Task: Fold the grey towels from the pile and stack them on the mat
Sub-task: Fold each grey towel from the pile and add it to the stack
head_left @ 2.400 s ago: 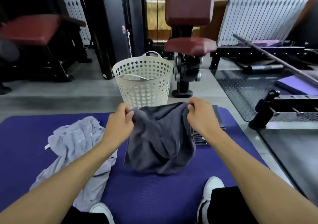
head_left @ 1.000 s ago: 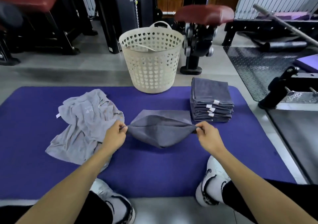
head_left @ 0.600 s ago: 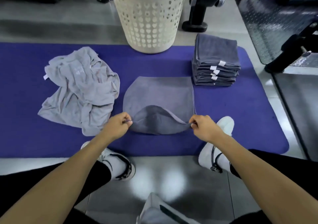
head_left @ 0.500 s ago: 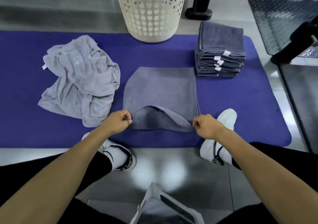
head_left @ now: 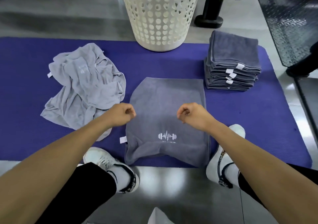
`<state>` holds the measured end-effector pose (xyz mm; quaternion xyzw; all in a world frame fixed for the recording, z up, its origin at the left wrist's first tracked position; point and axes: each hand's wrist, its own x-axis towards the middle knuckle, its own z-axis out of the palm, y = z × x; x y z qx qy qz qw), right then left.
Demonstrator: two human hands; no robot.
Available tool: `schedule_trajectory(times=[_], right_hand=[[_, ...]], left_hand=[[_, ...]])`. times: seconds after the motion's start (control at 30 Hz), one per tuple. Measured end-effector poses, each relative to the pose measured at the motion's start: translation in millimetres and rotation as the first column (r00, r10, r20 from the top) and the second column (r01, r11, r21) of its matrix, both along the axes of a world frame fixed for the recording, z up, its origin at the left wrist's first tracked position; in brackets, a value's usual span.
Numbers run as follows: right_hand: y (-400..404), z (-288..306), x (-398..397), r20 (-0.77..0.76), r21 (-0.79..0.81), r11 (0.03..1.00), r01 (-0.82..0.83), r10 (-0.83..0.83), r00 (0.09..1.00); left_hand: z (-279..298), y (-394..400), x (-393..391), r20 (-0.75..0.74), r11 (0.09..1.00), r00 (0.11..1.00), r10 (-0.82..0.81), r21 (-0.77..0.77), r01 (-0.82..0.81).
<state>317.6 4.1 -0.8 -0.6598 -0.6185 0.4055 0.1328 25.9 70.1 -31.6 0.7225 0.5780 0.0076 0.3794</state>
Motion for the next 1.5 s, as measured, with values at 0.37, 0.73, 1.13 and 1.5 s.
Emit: schedule_trajectory(times=[0.37, 0.73, 1.13, 1.5], right_hand=[[168, -53, -15, 0.105, 0.047, 0.989, -0.138, 0.132, 0.986], [279, -175, -67, 0.215, -0.007, 0.893, -0.45, 0.44, 0.872], [250, -210, -41, 0.26, 0.207, 0.847, -0.489, 0.434, 0.862], [273, -202, -54, 0.135, 0.225, 0.886, -0.405, 0.383, 0.914]], left_hand=[[-52, 153, 4, -0.187, 0.988, 0.97, -0.152, -0.015, 0.152], [-162, 176, 10, -0.084, 0.969, 0.966, 0.245, 0.052, -0.241], [-152, 147, 34, 0.328, 0.794, 0.736, 0.593, -0.084, -0.602], [-134, 141, 44, 0.479, 0.662, 0.507, 0.717, -0.238, -0.711]])
